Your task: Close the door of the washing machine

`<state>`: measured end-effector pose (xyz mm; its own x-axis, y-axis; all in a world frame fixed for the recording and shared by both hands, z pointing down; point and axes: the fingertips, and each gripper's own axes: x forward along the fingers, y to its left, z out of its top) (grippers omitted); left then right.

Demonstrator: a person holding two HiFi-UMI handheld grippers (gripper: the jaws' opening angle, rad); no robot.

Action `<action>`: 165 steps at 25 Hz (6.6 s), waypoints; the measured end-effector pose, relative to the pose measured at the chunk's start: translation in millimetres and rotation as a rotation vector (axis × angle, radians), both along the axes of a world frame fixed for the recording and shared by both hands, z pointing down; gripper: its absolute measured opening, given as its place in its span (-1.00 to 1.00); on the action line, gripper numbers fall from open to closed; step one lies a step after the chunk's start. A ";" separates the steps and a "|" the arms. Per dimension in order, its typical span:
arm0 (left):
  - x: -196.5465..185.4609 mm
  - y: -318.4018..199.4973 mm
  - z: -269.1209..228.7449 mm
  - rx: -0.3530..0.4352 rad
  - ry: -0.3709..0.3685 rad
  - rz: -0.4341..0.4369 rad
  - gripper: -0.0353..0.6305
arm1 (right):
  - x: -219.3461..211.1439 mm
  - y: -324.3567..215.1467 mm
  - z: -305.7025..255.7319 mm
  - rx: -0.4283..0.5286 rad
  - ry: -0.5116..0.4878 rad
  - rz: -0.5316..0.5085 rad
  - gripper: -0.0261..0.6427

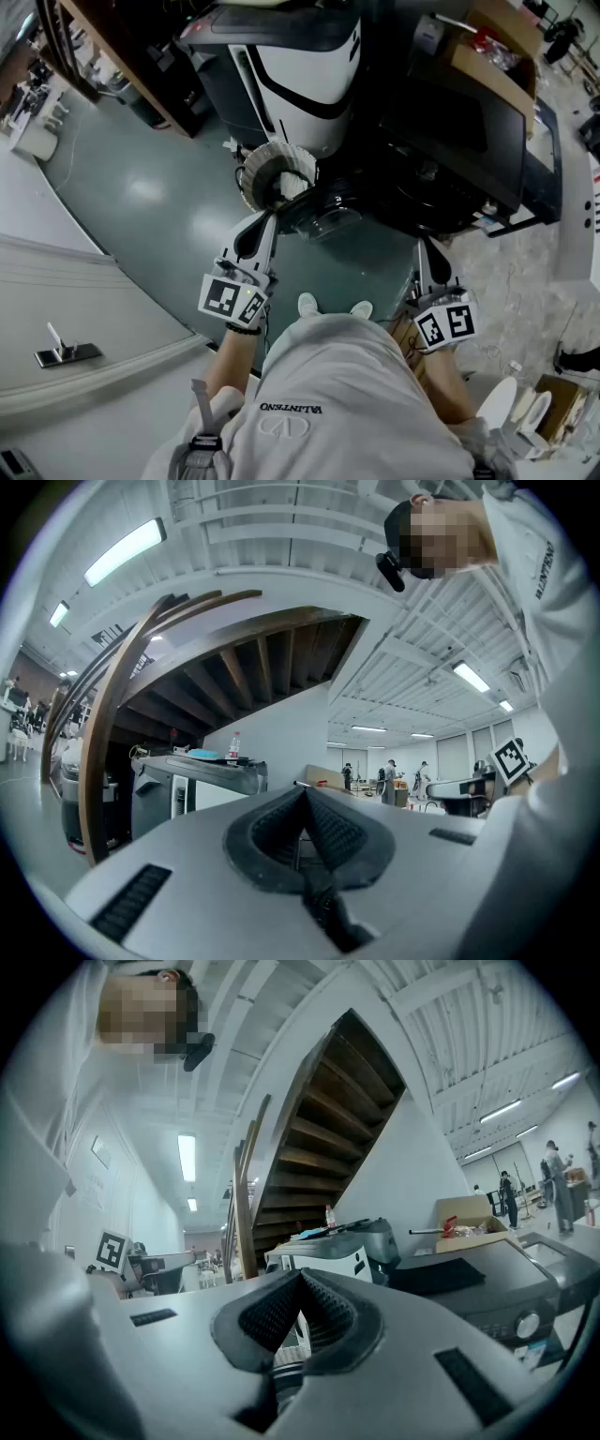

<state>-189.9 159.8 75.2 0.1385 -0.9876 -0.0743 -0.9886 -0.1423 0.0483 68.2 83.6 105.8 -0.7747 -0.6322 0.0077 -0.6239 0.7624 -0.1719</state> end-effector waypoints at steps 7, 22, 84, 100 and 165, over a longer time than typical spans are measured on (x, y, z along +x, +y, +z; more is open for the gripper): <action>-6.9 1.5 0.1 -0.001 -0.001 -0.007 -0.89 | -6.7 -0.9 -0.9 -0.004 -0.021 -0.008 -0.89; -71.7 41.0 46.0 -0.077 0.000 -0.030 -0.89 | -82.7 10.2 34.7 -0.041 0.078 -0.039 -0.89; -139.8 -48.1 305.2 -0.428 -0.026 0.069 -0.62 | -315.4 8.1 248.5 -0.196 0.319 -0.671 -0.89; -149.3 -85.0 409.0 -0.492 -0.047 0.206 -0.59 | -337.3 -10.7 333.3 -0.279 0.349 -0.612 -0.89; -100.9 -94.4 512.2 -0.564 -0.239 0.521 -0.69 | -314.8 3.8 429.3 -0.383 0.345 -0.438 -0.89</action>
